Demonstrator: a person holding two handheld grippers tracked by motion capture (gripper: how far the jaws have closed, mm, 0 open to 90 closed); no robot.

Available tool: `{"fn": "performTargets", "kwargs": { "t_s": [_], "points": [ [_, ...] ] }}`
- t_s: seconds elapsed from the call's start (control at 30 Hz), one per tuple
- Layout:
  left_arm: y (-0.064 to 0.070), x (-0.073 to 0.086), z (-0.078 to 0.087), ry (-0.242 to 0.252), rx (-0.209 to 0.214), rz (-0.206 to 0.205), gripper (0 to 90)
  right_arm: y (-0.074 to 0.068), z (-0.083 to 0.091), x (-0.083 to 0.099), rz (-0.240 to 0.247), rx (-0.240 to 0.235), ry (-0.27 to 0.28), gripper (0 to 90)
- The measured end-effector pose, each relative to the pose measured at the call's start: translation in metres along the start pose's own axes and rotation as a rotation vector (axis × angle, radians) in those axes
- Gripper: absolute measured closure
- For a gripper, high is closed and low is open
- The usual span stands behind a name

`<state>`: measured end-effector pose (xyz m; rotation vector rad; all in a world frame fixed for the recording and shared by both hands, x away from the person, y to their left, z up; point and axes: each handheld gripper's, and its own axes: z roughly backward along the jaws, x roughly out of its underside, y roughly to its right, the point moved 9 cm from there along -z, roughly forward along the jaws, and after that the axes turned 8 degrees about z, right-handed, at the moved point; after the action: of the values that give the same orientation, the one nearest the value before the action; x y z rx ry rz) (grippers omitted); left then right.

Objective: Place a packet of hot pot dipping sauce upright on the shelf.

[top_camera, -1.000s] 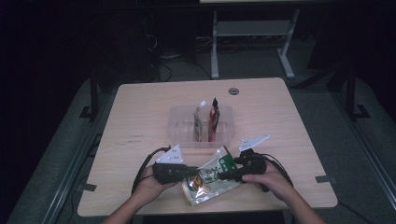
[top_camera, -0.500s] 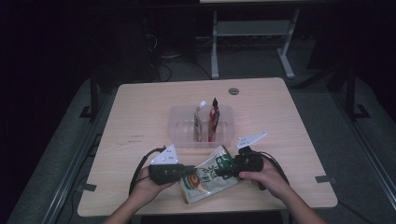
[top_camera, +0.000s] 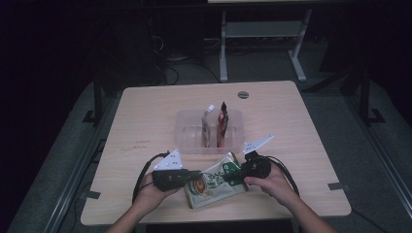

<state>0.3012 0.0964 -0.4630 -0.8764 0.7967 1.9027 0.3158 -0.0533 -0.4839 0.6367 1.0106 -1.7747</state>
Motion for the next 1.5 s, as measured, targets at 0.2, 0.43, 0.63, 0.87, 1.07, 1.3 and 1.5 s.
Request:
{"fn": "performTargets", "kwargs": {
  "t_s": [0.2,0.43,0.63,0.87,1.07,1.3,1.5],
  "points": [
    [-0.007,0.004,0.004,0.002,-0.031,0.016,84.0,0.0,-0.002,-0.005,0.019,-0.003,-0.003,89.9],
    [-0.023,0.0,0.025,0.085,-0.137,0.065,67.8,-0.005,0.002,-0.018,0.037,-0.029,0.039,90.0],
    [-0.027,-0.003,0.033,0.095,-0.18,0.079,83.0,-0.011,0.004,-0.031,0.062,-0.054,0.072,90.0],
    [-0.026,-0.013,0.022,0.081,-0.188,0.055,87.3,-0.026,-0.001,-0.044,0.095,-0.106,0.091,90.0],
    [-0.024,-0.017,0.005,0.056,-0.155,0.052,89.2,-0.034,-0.004,-0.054,0.109,-0.132,0.11,90.0],
    [-0.013,-0.01,-0.018,-0.045,-0.109,0.008,86.4,-0.038,-0.006,-0.062,0.146,-0.146,0.113,90.0],
    [-0.013,-0.012,-0.015,-0.043,-0.1,0.025,79.2,-0.039,0.0,-0.065,0.141,-0.153,0.138,90.0]
  ]
}}
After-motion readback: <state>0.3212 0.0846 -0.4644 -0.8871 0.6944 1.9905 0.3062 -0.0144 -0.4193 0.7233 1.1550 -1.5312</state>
